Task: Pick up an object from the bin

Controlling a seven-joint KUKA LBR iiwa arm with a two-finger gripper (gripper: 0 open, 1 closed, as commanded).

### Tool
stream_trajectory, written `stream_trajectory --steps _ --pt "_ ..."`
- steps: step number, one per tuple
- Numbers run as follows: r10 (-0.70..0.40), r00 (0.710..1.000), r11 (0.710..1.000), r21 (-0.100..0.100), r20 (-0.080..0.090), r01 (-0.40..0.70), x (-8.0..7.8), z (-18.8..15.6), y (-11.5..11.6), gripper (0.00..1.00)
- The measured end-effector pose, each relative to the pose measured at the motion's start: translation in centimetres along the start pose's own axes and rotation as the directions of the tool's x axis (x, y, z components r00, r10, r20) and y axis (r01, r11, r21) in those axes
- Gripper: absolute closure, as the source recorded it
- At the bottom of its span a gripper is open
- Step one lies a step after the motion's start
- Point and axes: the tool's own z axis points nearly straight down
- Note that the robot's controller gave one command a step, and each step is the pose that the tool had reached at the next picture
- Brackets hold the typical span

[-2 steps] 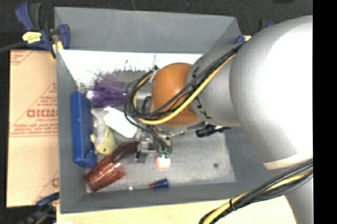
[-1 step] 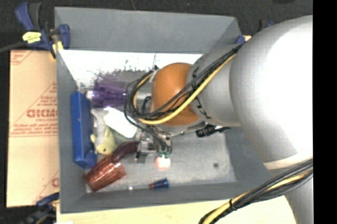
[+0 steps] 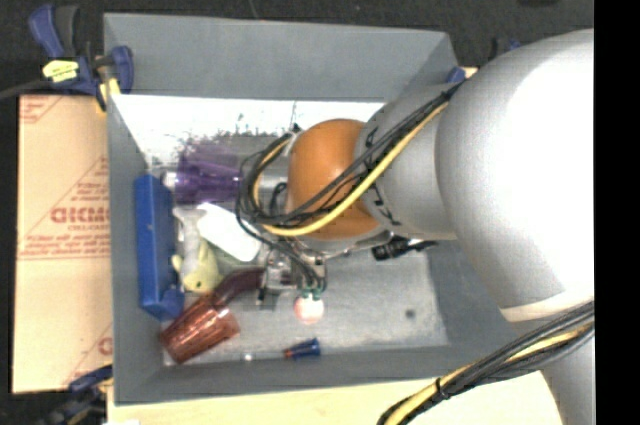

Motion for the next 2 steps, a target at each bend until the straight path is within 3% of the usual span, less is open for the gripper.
stream_trajectory --steps 2 --pt "0.0 1.0 1.0 0.0 0.0 0.0 0.0 0.0 0.0 1.0"
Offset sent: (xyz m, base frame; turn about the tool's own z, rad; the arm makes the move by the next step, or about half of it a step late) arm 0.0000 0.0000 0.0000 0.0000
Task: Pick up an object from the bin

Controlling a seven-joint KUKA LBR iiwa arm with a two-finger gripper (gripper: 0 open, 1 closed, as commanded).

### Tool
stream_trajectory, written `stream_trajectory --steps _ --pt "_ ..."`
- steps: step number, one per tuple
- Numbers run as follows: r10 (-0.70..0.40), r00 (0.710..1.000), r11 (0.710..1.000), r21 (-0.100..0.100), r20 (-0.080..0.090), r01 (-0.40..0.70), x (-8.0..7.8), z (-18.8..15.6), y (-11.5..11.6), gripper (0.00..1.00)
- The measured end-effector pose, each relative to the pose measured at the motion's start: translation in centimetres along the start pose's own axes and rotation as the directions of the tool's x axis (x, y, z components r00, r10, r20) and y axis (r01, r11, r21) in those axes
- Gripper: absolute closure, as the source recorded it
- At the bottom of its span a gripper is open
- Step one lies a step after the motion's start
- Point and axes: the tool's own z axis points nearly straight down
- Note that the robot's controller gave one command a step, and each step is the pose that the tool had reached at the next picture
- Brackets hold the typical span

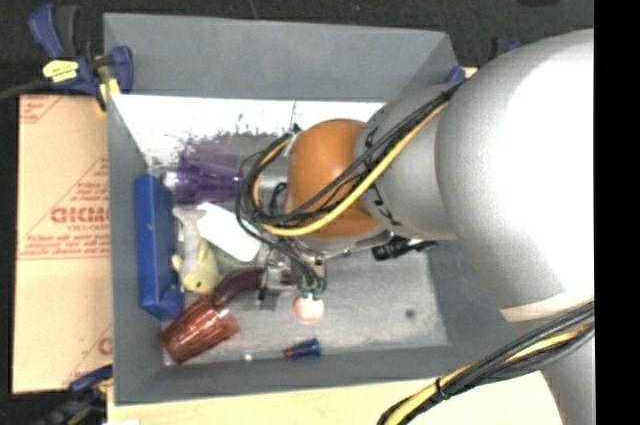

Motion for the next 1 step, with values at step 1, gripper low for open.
stream_trajectory --steps 1 --pt "0.0 1.0 1.0 0.0 0.0 0.0 0.0 0.0 0.0 1.0"
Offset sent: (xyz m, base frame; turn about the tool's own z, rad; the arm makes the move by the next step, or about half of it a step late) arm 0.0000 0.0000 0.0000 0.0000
